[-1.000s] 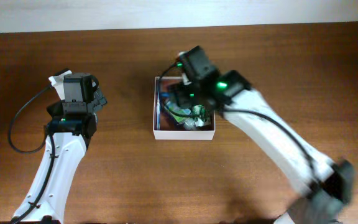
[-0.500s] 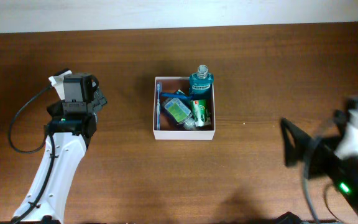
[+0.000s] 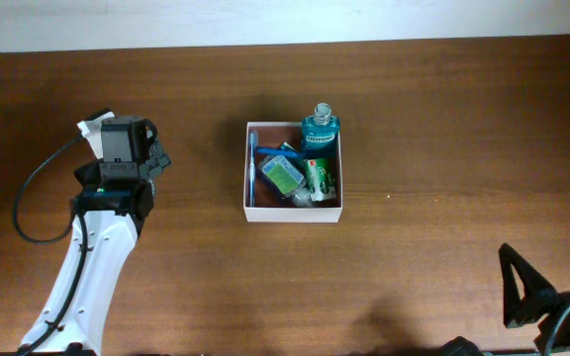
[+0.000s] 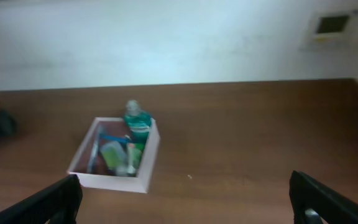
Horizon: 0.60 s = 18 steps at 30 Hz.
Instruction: Pack container
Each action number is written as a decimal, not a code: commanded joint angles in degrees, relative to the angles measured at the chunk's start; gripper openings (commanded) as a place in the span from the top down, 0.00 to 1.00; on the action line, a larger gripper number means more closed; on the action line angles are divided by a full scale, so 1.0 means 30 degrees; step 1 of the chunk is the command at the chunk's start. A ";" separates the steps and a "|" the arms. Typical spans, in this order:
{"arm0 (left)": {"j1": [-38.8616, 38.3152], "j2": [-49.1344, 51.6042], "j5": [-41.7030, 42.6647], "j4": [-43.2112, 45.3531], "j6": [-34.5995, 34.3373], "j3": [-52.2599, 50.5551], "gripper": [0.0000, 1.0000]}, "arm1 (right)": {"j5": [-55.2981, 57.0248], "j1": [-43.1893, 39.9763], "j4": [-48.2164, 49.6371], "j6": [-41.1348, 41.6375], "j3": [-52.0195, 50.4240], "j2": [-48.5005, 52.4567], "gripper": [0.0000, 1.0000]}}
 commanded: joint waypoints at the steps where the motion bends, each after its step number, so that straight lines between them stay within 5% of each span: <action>1: 0.0080 -0.0255 -0.0277 -0.0029 0.0233 0.0073 0.00 | 0.1195 -0.0087 -0.0255 0.0015 -0.0291 0.0000 0.02; 9: 0.0080 -0.0255 -0.0277 -0.0029 0.0233 0.0073 0.01 | 0.1035 -0.1902 0.2229 0.0036 -0.3519 -0.2419 0.01; 18: 0.0080 -0.0255 -0.0277 -0.0029 0.0233 0.0073 0.00 | 0.1005 -0.5333 1.3245 0.0022 -1.5562 -0.9100 0.01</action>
